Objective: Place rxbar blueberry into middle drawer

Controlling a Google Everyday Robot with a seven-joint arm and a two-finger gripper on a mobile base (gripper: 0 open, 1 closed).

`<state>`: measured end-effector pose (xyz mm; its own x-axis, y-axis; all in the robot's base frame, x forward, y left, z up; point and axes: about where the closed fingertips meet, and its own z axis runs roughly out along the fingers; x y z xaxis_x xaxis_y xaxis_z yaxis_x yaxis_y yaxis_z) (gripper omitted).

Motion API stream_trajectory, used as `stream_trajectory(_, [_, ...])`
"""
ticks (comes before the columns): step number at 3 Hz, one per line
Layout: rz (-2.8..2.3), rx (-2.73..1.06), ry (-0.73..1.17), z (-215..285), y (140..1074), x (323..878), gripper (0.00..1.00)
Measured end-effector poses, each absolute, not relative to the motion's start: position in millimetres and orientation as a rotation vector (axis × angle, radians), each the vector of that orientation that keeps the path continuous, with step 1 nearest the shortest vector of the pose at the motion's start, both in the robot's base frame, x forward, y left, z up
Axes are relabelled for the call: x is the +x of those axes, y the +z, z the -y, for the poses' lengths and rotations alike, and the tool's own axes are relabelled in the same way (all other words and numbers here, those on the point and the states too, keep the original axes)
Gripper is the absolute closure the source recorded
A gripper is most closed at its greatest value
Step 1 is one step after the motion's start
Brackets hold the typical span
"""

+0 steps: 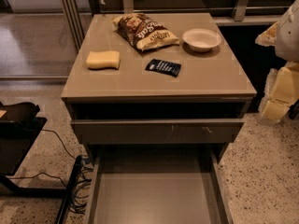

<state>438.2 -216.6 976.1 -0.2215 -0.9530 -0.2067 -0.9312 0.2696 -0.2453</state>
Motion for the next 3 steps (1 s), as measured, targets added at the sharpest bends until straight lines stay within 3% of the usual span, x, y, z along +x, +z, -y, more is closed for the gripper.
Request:
stream_trajectory(2, [-2.144, -1.694, -0.045, 200.9, 978.9, 462.1, 0.0])
stream_trajectory(3, [-2.04, -1.626, 0.073, 190.8, 979.9, 498.8, 0.0])
